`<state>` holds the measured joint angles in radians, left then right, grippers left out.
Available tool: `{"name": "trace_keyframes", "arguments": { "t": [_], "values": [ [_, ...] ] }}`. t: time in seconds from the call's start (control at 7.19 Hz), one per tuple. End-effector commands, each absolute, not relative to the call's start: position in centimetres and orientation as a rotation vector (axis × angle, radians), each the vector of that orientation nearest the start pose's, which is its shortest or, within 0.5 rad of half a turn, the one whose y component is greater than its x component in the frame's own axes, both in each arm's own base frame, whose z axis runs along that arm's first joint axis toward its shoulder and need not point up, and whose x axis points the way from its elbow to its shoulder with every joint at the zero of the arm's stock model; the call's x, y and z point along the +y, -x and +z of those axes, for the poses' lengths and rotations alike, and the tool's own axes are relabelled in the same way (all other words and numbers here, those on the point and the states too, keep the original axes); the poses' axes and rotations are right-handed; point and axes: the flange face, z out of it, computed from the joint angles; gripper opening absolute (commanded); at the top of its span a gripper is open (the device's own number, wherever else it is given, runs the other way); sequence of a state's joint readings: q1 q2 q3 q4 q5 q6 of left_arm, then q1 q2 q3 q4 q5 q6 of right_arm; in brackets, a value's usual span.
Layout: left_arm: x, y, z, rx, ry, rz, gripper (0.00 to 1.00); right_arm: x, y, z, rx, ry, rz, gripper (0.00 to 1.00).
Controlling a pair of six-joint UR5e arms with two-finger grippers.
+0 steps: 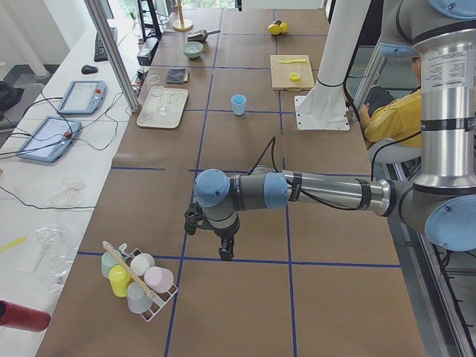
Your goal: Squeeze lemon into cup
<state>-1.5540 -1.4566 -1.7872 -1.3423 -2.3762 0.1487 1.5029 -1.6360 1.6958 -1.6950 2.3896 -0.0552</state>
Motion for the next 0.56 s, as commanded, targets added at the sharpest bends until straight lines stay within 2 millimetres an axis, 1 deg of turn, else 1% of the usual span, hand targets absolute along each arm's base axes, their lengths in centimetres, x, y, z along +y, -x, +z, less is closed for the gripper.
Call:
{"name": "trace_keyframes", "arguments": {
  "t": [0.0,0.28,0.42],
  "values": [
    [-43.46,5.42,62.36,0.810,0.063,0.106,1.00,-46.20,-3.01,63.37,-0.819,0.058,-0.091,1.00],
    [-43.55,5.33,62.26,0.813,0.061,0.108,1.00,-46.13,-3.02,63.36,-0.819,0.059,-0.088,1.00],
    [-43.77,5.33,61.43,0.811,0.040,0.118,1.00,-46.14,-2.94,63.28,-0.820,0.058,-0.090,1.00]
  ]
}}
